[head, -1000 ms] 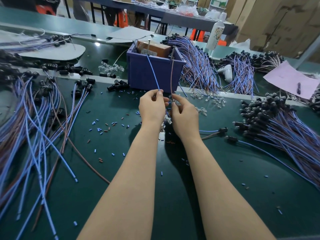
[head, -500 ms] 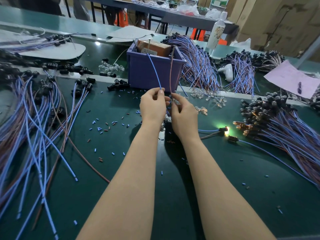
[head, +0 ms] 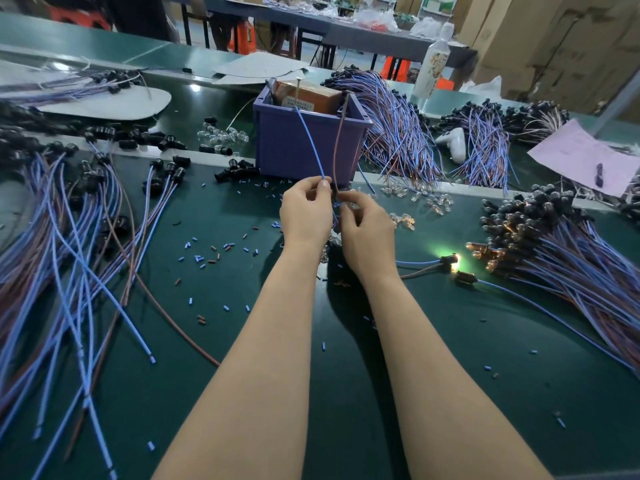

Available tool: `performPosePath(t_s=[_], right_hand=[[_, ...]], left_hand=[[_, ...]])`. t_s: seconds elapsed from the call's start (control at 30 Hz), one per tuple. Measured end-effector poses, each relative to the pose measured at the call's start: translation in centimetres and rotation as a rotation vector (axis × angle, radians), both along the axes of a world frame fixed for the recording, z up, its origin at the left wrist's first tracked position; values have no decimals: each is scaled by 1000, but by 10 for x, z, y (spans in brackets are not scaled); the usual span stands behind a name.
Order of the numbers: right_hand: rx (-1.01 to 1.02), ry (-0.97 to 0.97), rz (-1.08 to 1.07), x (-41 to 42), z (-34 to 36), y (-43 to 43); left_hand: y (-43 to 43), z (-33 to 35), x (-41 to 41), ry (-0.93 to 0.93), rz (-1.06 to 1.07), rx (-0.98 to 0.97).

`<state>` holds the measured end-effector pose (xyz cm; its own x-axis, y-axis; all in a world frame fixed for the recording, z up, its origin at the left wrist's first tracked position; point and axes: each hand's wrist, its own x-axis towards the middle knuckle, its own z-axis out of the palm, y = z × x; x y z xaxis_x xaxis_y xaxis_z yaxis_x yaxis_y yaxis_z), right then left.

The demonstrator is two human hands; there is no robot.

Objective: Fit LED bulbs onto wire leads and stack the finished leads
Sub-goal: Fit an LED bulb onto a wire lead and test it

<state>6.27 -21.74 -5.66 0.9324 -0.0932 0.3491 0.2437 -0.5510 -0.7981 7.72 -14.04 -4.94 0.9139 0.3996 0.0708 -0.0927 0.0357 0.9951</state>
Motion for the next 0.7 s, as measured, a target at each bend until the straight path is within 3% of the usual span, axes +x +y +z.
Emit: performPosePath(t_s=[0.2,0.33,0.43,0.57,0.63,0.7], right_hand=[[-32,-52,69,-9,13,-5],[-170,-111,121,-18,35,-22],[-269,-155,27,-21,54,-45],[-141,-302,-220,-34,77,-84],[30,-392,-341,-41,83,-103],[221,-459,-486,-48,86,-123]], left_hand=[[-3,17,-7,-38,-116,-16],[-11,46,-14,-158,-138,118],[-27,81,-23,-305,-163,322],[-67,110,-41,-438,-201,437],[-91,106,-48,-317,-211,476],[-118,96,-50,-52,-448,393]])
